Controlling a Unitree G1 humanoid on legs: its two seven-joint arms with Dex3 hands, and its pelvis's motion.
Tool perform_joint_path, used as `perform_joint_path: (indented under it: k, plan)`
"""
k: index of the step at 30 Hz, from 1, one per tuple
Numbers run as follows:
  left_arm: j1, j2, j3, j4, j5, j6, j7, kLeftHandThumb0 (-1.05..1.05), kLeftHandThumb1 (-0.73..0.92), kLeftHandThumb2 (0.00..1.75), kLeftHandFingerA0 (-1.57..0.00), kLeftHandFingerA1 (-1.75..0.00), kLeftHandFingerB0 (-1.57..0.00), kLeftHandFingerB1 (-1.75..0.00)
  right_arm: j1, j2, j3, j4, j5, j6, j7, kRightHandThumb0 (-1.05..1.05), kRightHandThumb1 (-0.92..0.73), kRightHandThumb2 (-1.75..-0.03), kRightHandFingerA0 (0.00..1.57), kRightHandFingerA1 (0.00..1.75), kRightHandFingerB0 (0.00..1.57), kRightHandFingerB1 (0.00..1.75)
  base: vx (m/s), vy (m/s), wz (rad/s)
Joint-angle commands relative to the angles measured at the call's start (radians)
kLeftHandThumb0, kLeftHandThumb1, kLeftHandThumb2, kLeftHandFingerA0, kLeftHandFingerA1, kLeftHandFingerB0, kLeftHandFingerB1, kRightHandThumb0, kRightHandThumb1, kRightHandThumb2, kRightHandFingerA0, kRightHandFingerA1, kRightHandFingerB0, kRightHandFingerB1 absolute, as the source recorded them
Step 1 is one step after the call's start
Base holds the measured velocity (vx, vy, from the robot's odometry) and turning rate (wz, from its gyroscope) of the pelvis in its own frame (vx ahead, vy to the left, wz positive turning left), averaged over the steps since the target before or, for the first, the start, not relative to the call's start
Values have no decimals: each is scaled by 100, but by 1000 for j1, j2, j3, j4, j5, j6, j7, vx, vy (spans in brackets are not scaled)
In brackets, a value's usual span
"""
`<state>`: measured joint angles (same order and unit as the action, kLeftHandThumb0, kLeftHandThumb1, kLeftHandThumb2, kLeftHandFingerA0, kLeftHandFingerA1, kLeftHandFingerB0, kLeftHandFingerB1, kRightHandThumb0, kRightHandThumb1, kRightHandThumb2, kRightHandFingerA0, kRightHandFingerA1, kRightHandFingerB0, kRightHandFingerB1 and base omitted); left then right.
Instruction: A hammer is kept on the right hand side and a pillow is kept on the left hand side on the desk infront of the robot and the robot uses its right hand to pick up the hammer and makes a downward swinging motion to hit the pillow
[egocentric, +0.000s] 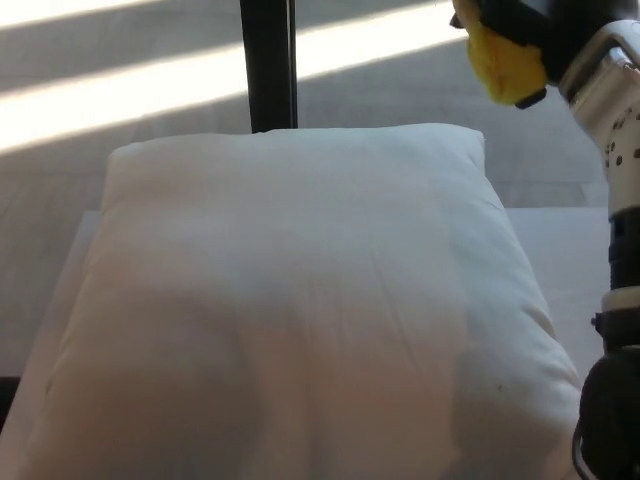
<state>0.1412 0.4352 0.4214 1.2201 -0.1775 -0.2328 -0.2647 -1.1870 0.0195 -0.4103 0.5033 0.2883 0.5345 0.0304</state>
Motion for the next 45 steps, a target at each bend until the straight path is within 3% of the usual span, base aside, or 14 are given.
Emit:
perform_joint_path:
  k: [1, 6, 7, 10, 11, 13, 19, 20, 22, 24, 30, 32, 39, 45]
  plan:
    - [3, 7, 4, 3, -10, -7, 5, -50, 71, 62, -70, -59, -61, -51, 61, 67, -56, -102, 172, 60, 24, -33, -58, -120, 102, 175, 70, 165, 0, 0, 0]
    - [7, 6, -1, -2, -5, -14, 3, -52, 71, 62, -69, -59, -61, -51, 135, 95, -34, -141, 167, 97, 17, -31, -63, -109, 107, 175, 72, 173, 0, 0, 0]
    - [6, 8, -8, -9, 3, -11, 15, -53, 72, 62, -71, -56, -62, -49, 177, 106, -19, -151, 151, 97, 7, -26, -59, -122, 108, 175, 74, 175, 0, 0, 0]
    - [-3, 12, -3, 4, -2, -19, 10, -49, 74, 62, -70, -58, -60, -51, 273, 104, 24, -158, 116, 128, 0, -31, -68, -110, 103, 175, 67, 174, 0, 0, 0]
    - [-3, 13, -3, 4, -3, -21, 4, -49, 74, 62, -68, -58, -59, -51, 297, 104, 36, -160, 107, 122, -3, -31, -71, -95, 100, 175, 61, 170, 0, 0, 0]
    - [-4, 12, 7, 5, -15, -15, -6, -49, 73, 62, -69, -60, -62, -53, 356, 98, 68, -161, 92, 114, 1, -30, -70, -96, 101, 175, 66, 170, 0, 0, 0]
    - [1, 22, -17, 3, 9, -43, -15, -52, 74, 62, -67, -60, -58, -52, 515, 33, 202, -134, 26, 259, -10, -45, -92, -68, 103, 175, 63, 175, 0, 0, 0]
    - [-5, 19, -5, 5, -5, -24, -5, -51, 72, 62, -69, -59, -61, -52, 535, 26, 202, -120, 45, 270, 11, -43, -92, -69, 102, 175, 59, 174, 0, 0, 0]
    - [-1, 19, -15, 0, 8, -35, 12, -52, 72, 62, -71, -60, -62, -52, 574, 8, 230, -102, 39, 270, 31, -33, -77, -100, 104, 175, 66, 173, 0, 0, 0]
    - [0, 19, -13, -1, 3, -31, 2, -51, 73, 62, -69, -60, -61, -52, 608, -41, 282, -43, 21, 306, 81, -34, -75, -102, 106, 175, 66, 170, 0, 0, 0]
    - [-5, 27, -15, 6, 9, -23, 19, -52, 71, 62, -72, -61, -61, -52, 604, -110, 379, 161, -20, 360, 100, -43, -79, -95, 108, 175, 79, 175, 0, 0, 0]
    - [-1, 25, -6, 4, -3, -24, 3, -52, 71, 62, -70, -62, -61, -54, 619, -88, 346, 246, -22, 363, 26, -43, -87, -76, 108, 175, 71, 166, 0, 0, 0]
    - [2, 25, -11, -1, 3, -30, 7, -53, 72, 62, -73, -61, -64, -52, 610, -56, 385, 289, -35, 319, 7, -50, -81, -79, 114, 175, 86, 167, 0, 0, 0]
    - [-4, 28, -11, 1, 1, -18, 5, -54, 71, 62, -72, -61, -63, -52, 536, -39, 334, 279, 7, 338, -30, -45, -86, -82, 113, 175, 82, 175, 0, 0, 0]
